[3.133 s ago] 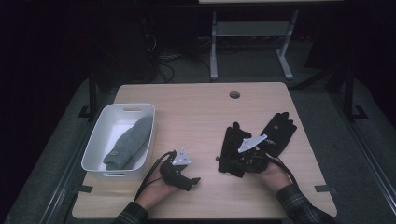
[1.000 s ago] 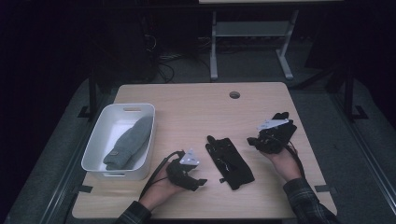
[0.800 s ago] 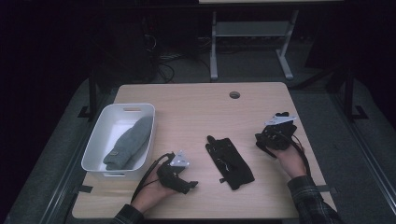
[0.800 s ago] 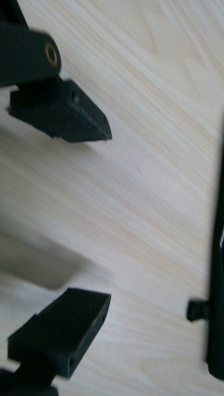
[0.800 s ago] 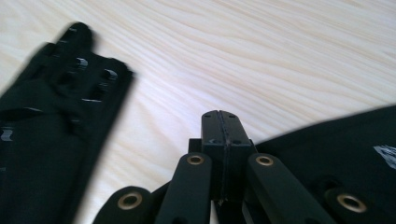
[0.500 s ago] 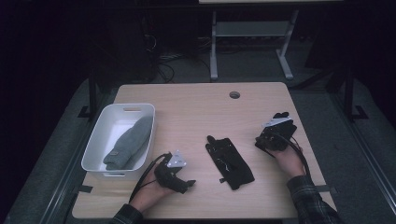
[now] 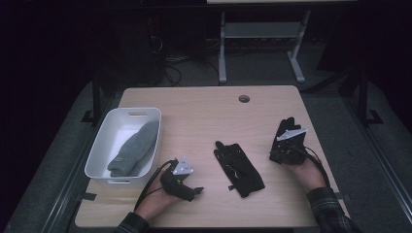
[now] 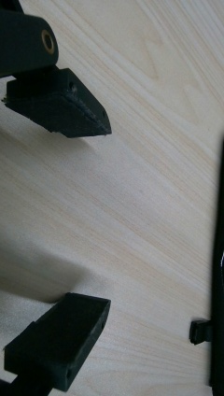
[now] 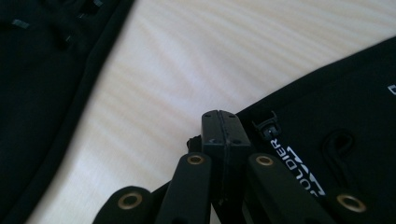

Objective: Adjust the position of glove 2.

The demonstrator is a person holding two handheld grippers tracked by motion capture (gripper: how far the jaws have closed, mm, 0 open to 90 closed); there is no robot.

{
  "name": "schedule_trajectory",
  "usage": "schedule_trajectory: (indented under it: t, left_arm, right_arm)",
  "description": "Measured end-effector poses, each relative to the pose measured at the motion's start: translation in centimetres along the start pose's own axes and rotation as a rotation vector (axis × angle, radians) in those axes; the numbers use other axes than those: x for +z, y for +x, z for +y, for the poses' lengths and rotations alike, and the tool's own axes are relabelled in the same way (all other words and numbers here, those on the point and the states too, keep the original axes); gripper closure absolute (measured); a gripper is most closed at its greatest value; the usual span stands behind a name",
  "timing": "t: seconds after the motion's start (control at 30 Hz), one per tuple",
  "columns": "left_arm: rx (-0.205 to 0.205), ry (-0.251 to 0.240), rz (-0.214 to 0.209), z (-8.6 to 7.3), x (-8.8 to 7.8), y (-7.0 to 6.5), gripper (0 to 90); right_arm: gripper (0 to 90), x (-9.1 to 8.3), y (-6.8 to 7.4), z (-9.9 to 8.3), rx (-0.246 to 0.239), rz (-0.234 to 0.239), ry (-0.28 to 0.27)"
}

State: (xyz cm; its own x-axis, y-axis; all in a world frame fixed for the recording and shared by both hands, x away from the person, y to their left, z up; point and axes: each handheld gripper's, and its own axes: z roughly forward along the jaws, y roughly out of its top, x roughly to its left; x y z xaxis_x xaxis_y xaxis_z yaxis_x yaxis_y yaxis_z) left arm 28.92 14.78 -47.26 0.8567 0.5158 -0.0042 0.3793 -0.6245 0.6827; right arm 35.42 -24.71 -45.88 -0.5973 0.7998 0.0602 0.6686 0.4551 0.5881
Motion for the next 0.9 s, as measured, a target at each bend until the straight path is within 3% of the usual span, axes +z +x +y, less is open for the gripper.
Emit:
schedule_trajectory:
  t: [0.2,0.63,0.77,0.9]
  left_arm:
    - [-0.001,-0.008,0.003,-0.1,0.1,0.0,13.0]
    - [-0.002,-0.009,0.002,0.0,0.1,0.0,13.1]
    - [0.001,-0.007,0.004,0.0,0.1,0.0,13.1]
    - [0.001,-0.011,0.005,0.0,0.1,0.0,13.0]
  right_arm:
    - [90.0,-1.3,0.4,-1.8,-0.017,0.016,0.005]
    - [90.0,-4.7,0.4,-6.3,0.012,0.032,0.007]
    - [76.6,-5.5,0.3,-5.6,0.025,0.007,-0.049]
    - [57.8,-5.5,-0.3,-4.1,0.062,-0.102,-0.113]
